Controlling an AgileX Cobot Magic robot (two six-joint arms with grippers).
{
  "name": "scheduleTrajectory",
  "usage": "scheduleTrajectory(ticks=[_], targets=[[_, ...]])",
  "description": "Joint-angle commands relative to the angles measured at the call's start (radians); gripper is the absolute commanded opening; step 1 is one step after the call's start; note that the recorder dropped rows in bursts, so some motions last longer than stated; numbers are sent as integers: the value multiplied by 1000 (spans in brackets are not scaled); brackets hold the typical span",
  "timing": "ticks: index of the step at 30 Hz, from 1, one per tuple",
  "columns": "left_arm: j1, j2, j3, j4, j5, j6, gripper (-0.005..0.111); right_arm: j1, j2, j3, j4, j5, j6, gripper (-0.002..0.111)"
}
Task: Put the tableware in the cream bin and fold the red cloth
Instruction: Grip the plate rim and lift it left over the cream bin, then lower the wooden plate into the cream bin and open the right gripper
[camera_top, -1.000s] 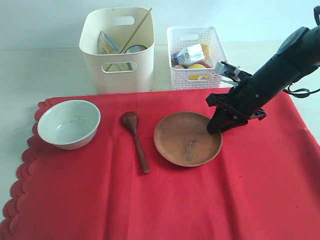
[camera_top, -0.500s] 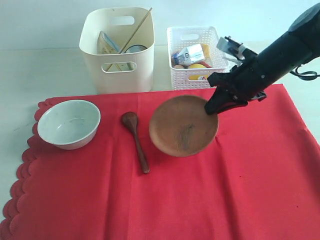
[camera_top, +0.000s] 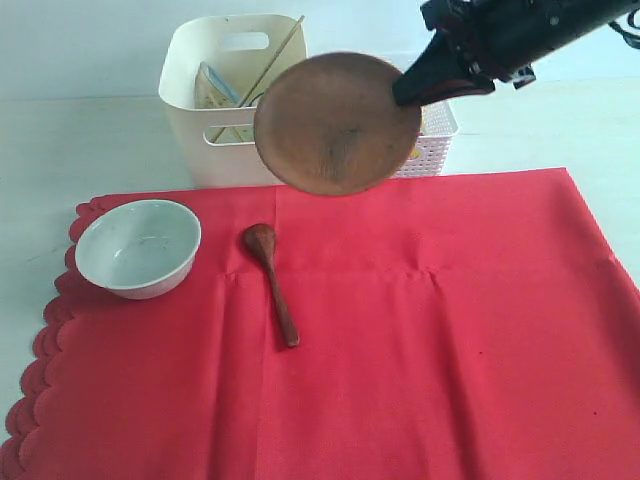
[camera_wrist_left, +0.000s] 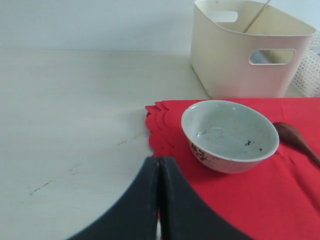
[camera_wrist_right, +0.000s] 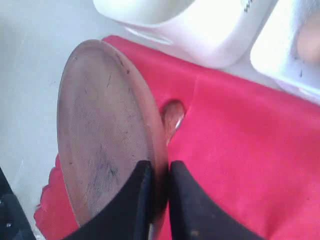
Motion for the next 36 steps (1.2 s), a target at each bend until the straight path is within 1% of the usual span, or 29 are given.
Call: scheduleTrajectory(ticks=[1,6,8,14,19,25,36], targets=[[-6,-5,2,-6,-9,-6,0,47,4,-122,13,-40,60,0],[-6,-5,2,-6,-9,-6,0,72,104,-316,13,-60,143,0],[-6,-5,2,-6,-9,-6,0,72,175,-417,13,-65,175,0],[-3,-5,2,-6,-9,-6,0,96,371,-647,21,-69,226,0],[-3,-5,2,-6,-9,-6,0,113,473,-768,21,-71,251,0],[-3,-5,2,-6,-9,-6,0,137,565,-872,19,-105,273,0],[-3,-5,2,-6,-9,-6,0,170,634,-888,-14,-207,271,0]])
